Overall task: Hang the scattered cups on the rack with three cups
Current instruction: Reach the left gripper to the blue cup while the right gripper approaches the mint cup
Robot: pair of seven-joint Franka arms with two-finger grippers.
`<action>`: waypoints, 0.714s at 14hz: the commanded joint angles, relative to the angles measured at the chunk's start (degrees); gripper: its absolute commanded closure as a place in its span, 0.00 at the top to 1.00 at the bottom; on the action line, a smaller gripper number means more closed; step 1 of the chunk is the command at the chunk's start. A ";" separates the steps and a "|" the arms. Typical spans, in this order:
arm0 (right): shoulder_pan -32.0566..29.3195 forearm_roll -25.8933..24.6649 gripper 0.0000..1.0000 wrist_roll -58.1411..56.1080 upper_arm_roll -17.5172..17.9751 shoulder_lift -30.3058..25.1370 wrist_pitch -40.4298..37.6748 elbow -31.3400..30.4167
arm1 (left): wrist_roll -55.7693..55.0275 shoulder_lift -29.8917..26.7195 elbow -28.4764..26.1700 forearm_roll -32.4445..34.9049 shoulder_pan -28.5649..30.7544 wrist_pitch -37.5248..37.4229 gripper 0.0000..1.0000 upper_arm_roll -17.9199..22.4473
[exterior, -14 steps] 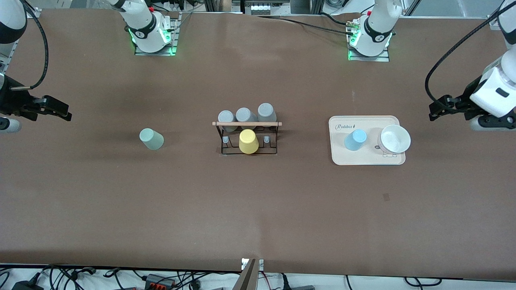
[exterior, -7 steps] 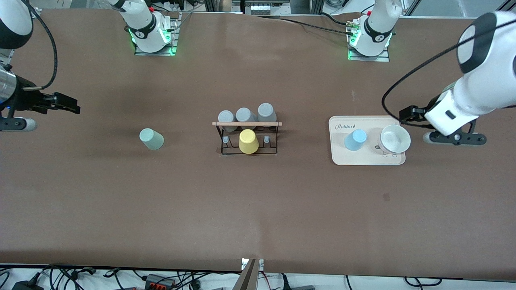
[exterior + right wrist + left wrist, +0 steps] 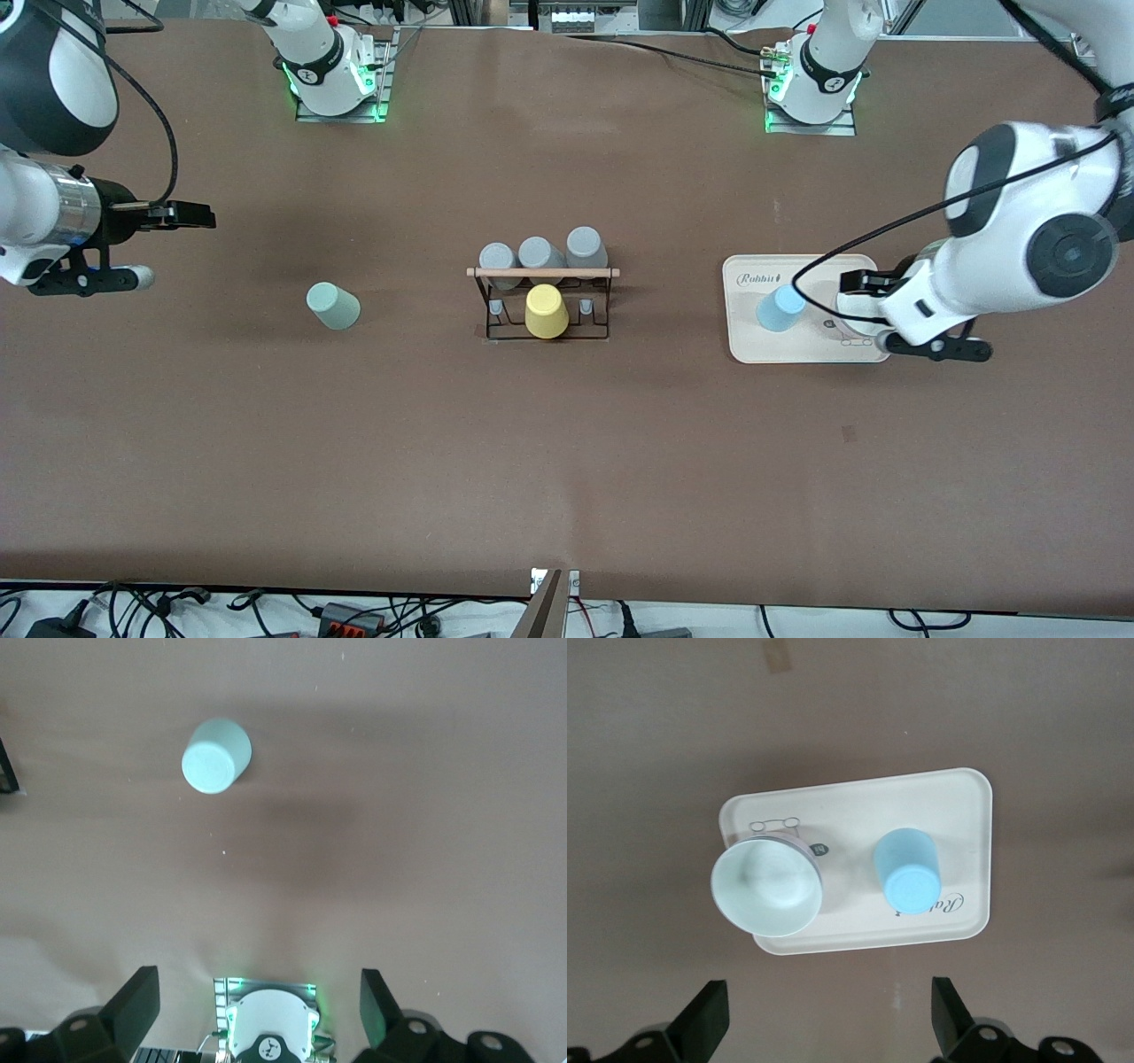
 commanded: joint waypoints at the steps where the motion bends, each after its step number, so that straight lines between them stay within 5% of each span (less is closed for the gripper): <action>1: 0.16 0.24 1.00 -1.16 0.10 -2.61 0.78 -5.04 | 1.74 3.00 0.00 -1.56 -0.80 1.68 1.00 -1.35; 6: 0.60 0.24 1.00 -1.25 0.10 -11.93 15.96 -19.63 | 1.74 2.74 -14.14 -5.61 -0.80 17.58 1.00 -2.50; 10: 1.04 0.24 1.00 -1.16 0.10 -12.03 27.12 -25.35 | 1.74 2.83 -18.28 -5.17 -0.62 21.91 1.00 -2.50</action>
